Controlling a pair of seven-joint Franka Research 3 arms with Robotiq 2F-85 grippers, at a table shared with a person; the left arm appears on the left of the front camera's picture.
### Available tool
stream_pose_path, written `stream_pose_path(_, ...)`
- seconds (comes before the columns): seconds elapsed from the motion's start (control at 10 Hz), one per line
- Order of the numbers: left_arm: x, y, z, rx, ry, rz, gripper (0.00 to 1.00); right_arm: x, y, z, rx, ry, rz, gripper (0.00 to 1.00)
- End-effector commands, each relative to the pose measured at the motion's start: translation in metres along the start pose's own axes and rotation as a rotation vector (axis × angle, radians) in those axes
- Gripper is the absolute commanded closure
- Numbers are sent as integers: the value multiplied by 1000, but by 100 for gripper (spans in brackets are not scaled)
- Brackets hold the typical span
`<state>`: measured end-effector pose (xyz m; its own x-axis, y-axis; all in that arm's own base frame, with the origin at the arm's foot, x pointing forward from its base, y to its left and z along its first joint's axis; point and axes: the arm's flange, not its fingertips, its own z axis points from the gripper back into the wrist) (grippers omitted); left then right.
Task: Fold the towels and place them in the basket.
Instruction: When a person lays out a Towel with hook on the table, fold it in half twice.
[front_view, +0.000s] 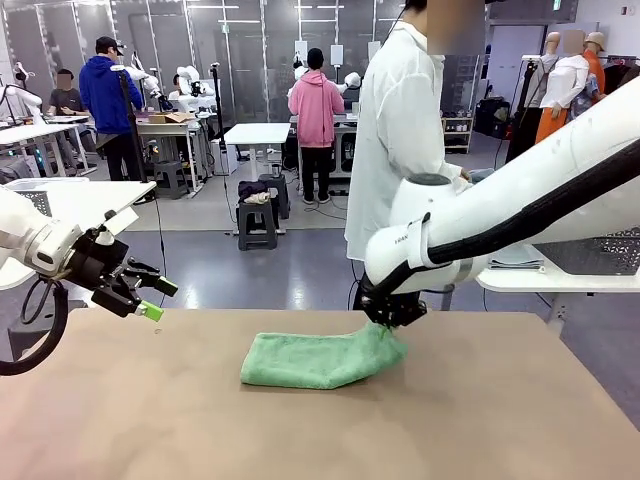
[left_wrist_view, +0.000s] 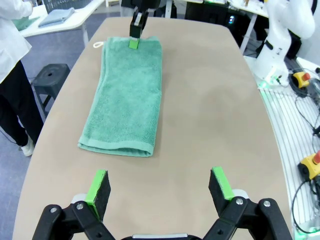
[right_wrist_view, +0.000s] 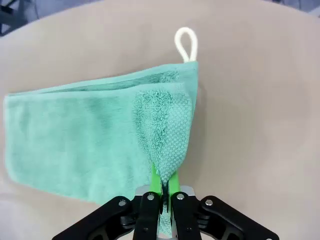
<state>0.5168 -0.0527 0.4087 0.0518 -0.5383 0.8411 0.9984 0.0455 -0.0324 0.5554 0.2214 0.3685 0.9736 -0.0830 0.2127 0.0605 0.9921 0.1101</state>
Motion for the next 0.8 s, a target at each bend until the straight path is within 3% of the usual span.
stream_pose_path(0.0, 1, -2, -1, 13, 9, -3, 0, -13, 46, 26, -43, -27, -18, 100)
stream_pose_path(0.4, 1, -2, -1, 13, 9, -3, 0, -31, 160, 39, 3, -15, -1, 100)
stream_pose_path(0.7, 1, -2, -1, 13, 9, -3, 0, -25, 204, 21, 47, -16, -96, 100)
